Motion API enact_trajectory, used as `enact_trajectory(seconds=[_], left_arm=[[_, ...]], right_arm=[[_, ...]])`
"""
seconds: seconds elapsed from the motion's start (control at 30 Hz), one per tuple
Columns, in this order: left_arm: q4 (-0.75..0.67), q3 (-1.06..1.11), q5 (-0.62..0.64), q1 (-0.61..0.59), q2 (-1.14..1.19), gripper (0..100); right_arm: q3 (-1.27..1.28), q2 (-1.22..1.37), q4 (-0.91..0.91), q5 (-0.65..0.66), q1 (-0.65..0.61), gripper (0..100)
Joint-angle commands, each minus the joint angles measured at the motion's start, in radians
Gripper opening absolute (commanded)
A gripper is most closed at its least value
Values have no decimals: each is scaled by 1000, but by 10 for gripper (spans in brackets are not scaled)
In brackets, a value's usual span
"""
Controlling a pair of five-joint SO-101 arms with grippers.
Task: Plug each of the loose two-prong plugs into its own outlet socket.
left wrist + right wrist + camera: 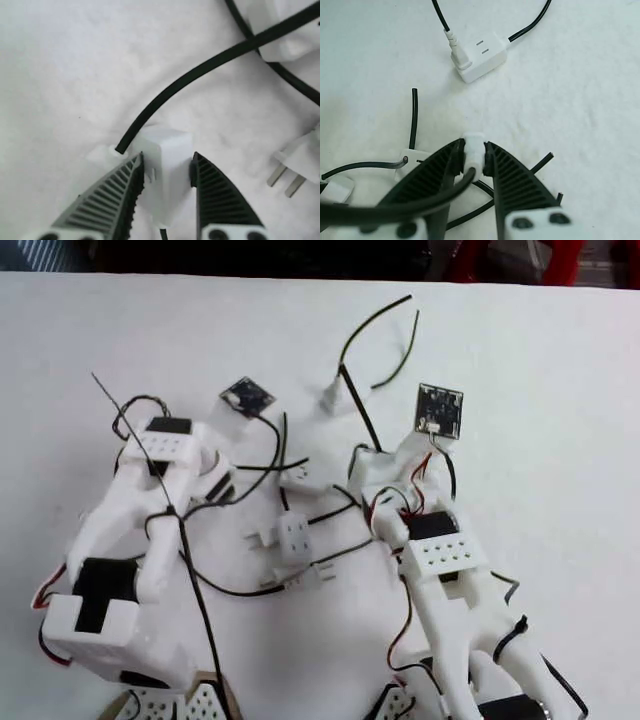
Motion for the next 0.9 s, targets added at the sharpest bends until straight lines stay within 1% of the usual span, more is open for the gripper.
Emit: enact_trajectory(seconds=[0.0, 0.23, 0.57, 0.63, 0.87], left_arm=[[2, 11, 2, -10, 10, 123], [2, 3, 2, -38, 10, 180], [2, 2, 2, -65, 10, 203], [2, 2, -5, -68, 10, 187], [8, 3, -5, -62, -7, 70]], right_arm=[[-31, -2, -15, 2, -1, 17], [-31, -2, -15, 2, -1, 17], [-31, -2, -13, 2, -1, 17], [-31, -2, -13, 2, -1, 17], [-31, -2, -13, 2, -1, 17]])
